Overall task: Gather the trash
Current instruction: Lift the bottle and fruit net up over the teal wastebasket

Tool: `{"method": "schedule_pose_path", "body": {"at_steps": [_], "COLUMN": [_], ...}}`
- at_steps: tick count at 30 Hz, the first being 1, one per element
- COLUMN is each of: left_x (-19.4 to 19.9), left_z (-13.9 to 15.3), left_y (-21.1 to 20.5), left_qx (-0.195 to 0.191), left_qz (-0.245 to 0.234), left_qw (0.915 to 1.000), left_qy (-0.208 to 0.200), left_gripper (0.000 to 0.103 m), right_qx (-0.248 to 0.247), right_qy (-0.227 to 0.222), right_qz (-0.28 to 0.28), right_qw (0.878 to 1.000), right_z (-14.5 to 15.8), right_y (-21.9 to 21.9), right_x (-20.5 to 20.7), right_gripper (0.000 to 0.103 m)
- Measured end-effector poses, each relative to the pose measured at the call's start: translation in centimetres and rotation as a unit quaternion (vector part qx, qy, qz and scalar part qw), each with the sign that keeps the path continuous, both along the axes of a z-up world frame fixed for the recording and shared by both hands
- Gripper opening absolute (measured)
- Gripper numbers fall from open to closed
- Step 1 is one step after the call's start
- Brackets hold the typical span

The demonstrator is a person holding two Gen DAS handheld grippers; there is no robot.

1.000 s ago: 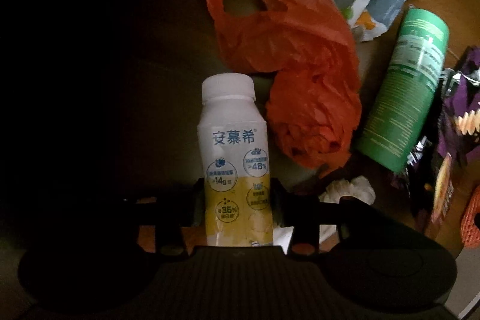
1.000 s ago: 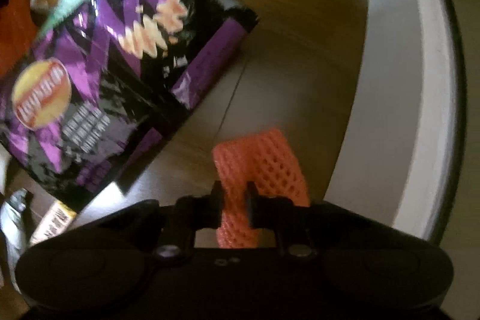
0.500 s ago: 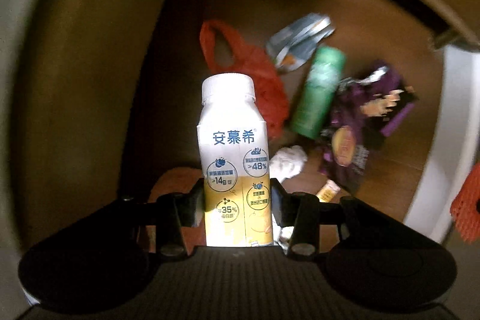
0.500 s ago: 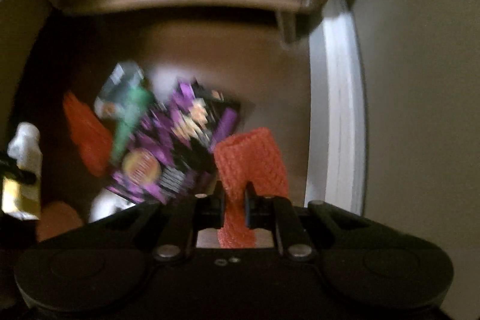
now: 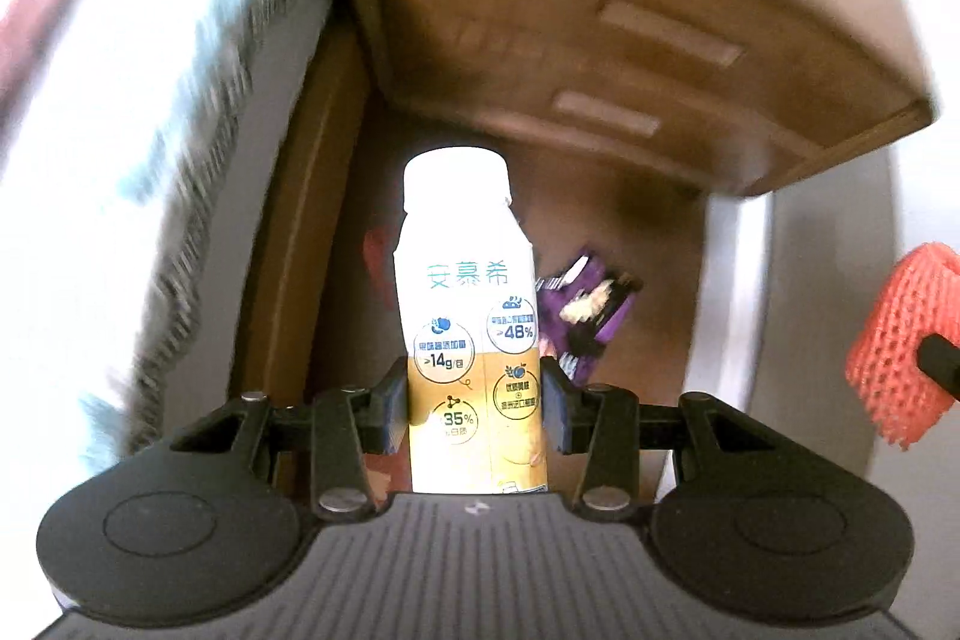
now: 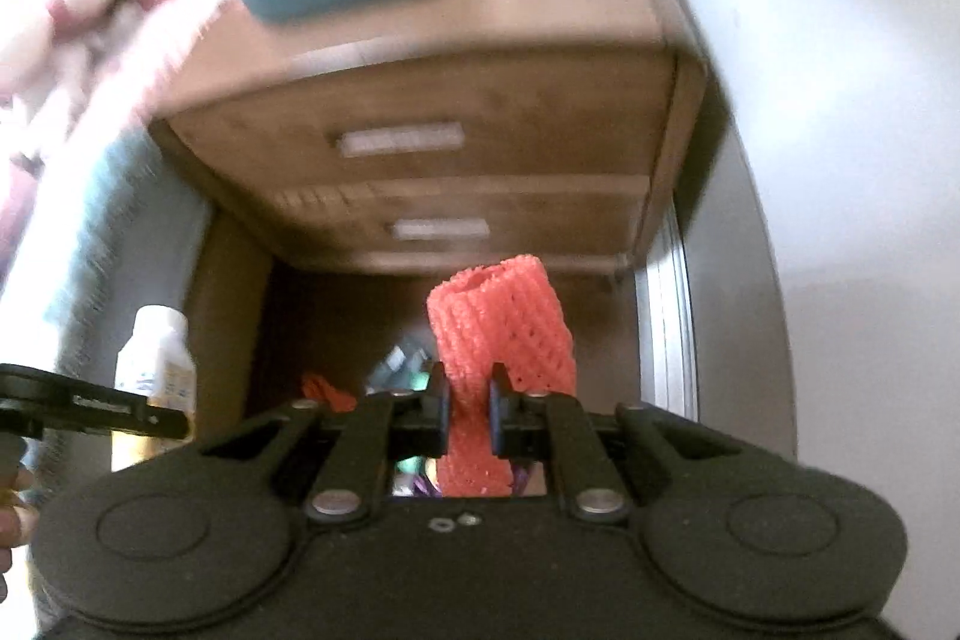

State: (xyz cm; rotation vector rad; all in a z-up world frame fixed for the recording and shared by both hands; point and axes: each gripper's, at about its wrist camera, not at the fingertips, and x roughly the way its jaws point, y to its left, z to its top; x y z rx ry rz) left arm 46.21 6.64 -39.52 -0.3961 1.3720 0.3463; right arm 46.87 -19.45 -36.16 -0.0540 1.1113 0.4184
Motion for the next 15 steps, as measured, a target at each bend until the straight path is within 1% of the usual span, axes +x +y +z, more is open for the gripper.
{"method": "schedule_pose_path", "body": {"at_steps": [5, 8, 9, 10, 12, 15], "left_x": [1.7, 3.0, 3.5, 3.9, 4.8, 5.7], "left_z": [8.8, 13.0, 14.6, 16.0, 18.0, 21.3], "left_y": [1.3, 1.8, 1.9, 2.1, 2.3, 2.7], "left_qx": [0.007, 0.015, 0.018, 0.021, 0.025, 0.023], "left_qz": [-0.023, -0.043, -0.055, -0.067, -0.08, -0.084], "left_qw": [0.9981, 0.9949, 0.9932, 0.9913, 0.9884, 0.9849], "left_qy": [-0.057, -0.09, -0.101, -0.112, -0.127, -0.149], "left_gripper": [0.043, 0.042, 0.042, 0.042, 0.042, 0.042], "right_qx": [0.03, 0.051, 0.056, 0.053, 0.062, 0.079], "right_qy": [-0.045, -0.081, -0.09, -0.093, -0.114, -0.134], "right_qz": [0.016, 0.026, 0.029, 0.023, 0.028, 0.028], "right_qw": [0.998, 0.995, 0.994, 0.994, 0.991, 0.987], "right_z": [8.3, 13.1, 14.2, 15.6, 18.5, 21.9], "right_y": [1.5, 2.6, 3.1, 3.6, 4.4, 5.3], "right_x": [1.5, 2.4, 2.9, 3.3, 4.0, 5.2], "right_gripper": [0.011, 0.011, 0.011, 0.011, 0.011, 0.011]}}
